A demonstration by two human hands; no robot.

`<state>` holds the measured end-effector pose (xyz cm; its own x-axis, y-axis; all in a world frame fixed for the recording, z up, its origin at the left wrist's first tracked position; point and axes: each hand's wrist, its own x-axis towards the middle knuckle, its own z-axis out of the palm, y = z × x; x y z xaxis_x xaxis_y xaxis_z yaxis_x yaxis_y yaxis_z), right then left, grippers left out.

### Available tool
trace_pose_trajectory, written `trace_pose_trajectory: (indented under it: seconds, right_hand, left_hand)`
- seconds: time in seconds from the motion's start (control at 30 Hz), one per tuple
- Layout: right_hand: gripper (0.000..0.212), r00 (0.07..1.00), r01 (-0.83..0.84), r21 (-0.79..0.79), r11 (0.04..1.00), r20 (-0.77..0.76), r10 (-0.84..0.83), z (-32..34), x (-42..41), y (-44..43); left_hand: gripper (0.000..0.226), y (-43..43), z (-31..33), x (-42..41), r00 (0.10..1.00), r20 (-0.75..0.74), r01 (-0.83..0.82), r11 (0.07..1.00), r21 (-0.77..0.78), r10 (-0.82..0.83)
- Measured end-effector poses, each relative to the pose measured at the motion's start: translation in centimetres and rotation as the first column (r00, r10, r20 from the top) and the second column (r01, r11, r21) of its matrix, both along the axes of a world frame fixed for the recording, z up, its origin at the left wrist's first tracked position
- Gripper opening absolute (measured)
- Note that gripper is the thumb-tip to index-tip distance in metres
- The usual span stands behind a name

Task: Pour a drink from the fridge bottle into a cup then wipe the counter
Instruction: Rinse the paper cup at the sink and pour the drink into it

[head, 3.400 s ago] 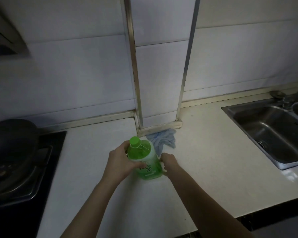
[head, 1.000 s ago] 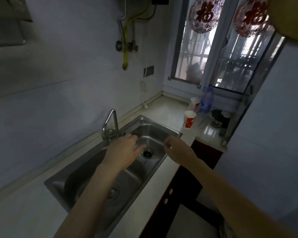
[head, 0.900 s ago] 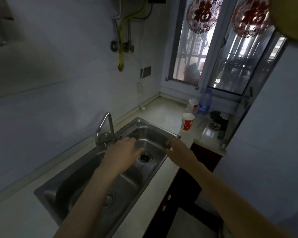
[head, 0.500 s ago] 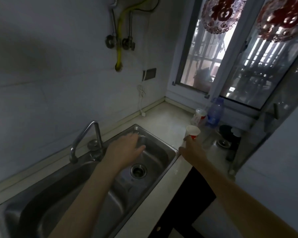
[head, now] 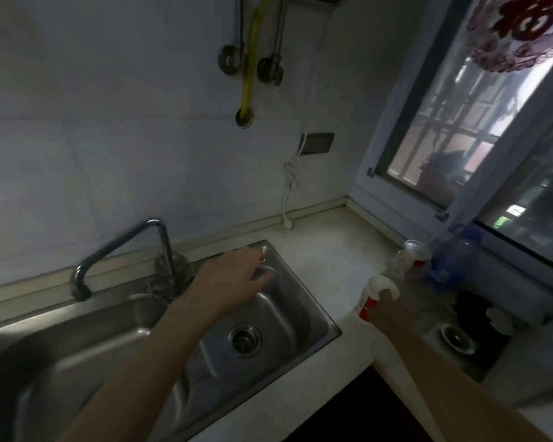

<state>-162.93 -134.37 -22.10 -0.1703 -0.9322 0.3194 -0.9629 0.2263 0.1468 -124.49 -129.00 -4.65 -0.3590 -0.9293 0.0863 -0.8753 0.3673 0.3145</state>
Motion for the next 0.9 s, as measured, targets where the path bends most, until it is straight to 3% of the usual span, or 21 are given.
trace_pose_trajectory:
  seconds: [0.1, 0.2, 0.33, 0.4, 0.47, 0.63, 0.77, 0.9]
  right_hand:
    - [0.038, 0.987, -0.054, 0.035, 0.998, -0.149, 0.059, -1.6, 0.2, 0.3]
    - [0.056, 0.985, -0.137, 0.080, 0.987, -0.092, 0.144, -3.1, 1.6, -1.1]
    - [0.054, 0.960, -0.009, 0.377, 0.926, 0.261, -0.097, -2.7, 0.6, -0.9]
    - [0.036, 0.949, 0.066, 0.266, 0.962, 0.282, -0.143, -0.9, 2.0, -0.7]
    - [0.021, 0.927, 0.033, 0.153, 0.988, 0.364, -0.087, 2.4, 4.7, 0.2]
    - [0.028, 0.970, -0.100, 0.141, 0.985, 0.232, 0.066, 7.0, 11.8, -0.2]
    - [0.033, 0.892, -0.324, 0.061, 0.944, 0.352, 0.283, 9.5, 18.5, -0.6]
    - [0.030, 0.815, -0.501, -0.015, 0.865, 0.328, 0.478, 13.1, 25.8, 0.5]
  left_hand:
    - [0.044, -0.5, -0.8, 0.1, 0.998, 0.030, -0.049, 0.999, 0.019, 0.049]
    - [0.042, -0.7, -2.1, 0.4, 0.995, 0.055, -0.089, 0.995, 0.040, 0.087]
    - [0.044, -0.8, -3.0, 0.7, 0.988, 0.100, -0.122, 0.990, 0.068, 0.115]
    - [0.044, -0.9, -3.0, 0.7, 0.988, 0.103, -0.124, 0.989, 0.074, 0.117]
    - [0.044, -0.9, -2.9, 0.6, 0.988, 0.098, -0.126, 0.989, 0.077, 0.119]
    - [0.043, -0.9, -2.1, 1.1, 0.987, 0.093, -0.141, 0.987, 0.075, 0.134]
    - [0.046, -0.6, -1.6, 2.7, 0.984, 0.082, -0.167, 0.981, 0.098, 0.159]
    - [0.054, 0.5, -0.8, 5.9, 0.972, 0.063, -0.234, 0.966, 0.112, 0.228]
